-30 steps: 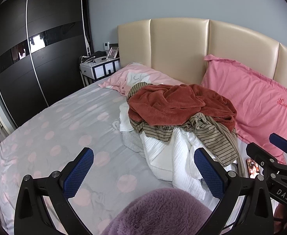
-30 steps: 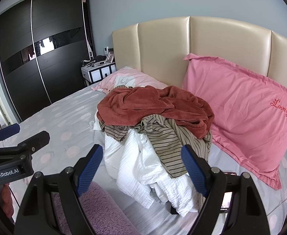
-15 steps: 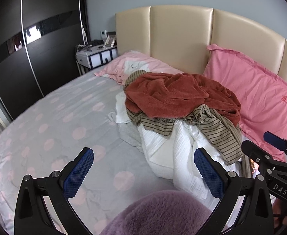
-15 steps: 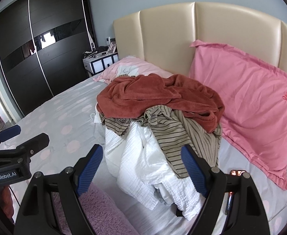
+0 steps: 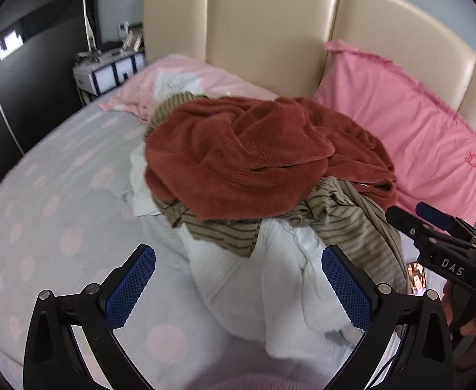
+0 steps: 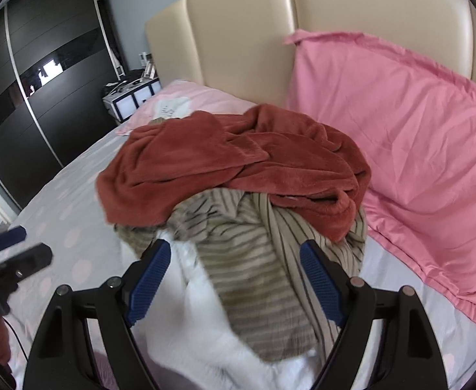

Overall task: Fold clothes
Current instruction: 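Reach both grippers into the rust-red fleece and close on it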

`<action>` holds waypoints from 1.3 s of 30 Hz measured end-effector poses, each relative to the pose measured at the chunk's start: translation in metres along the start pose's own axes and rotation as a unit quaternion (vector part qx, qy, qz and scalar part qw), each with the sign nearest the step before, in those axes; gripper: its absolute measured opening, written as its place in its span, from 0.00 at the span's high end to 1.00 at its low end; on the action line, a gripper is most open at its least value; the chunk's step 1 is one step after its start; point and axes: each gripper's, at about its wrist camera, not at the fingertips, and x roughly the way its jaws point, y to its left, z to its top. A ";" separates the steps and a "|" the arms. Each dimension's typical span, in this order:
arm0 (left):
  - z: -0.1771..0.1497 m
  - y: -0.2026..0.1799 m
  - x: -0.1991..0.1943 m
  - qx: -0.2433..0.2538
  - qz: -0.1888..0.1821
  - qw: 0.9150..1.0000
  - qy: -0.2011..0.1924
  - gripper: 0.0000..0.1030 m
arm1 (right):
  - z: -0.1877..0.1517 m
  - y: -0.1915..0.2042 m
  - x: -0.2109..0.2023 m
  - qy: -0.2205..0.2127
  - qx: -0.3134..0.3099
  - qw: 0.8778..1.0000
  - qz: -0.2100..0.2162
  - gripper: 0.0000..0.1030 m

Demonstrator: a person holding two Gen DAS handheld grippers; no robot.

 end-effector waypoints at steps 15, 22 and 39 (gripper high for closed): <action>0.048 0.048 0.100 -0.113 -0.023 0.993 0.038 0.00 | 0.059 0.025 0.122 0.017 0.028 0.999 0.041 0.20; 0.059 0.036 0.112 -0.116 -0.026 0.992 0.038 0.34 | 0.066 0.041 0.151 0.034 0.019 0.998 0.045 0.59; 0.047 0.024 -0.005 -0.080 -0.001 0.995 -0.061 0.92 | 0.045 0.110 0.057 0.029 -0.062 0.987 0.149 0.88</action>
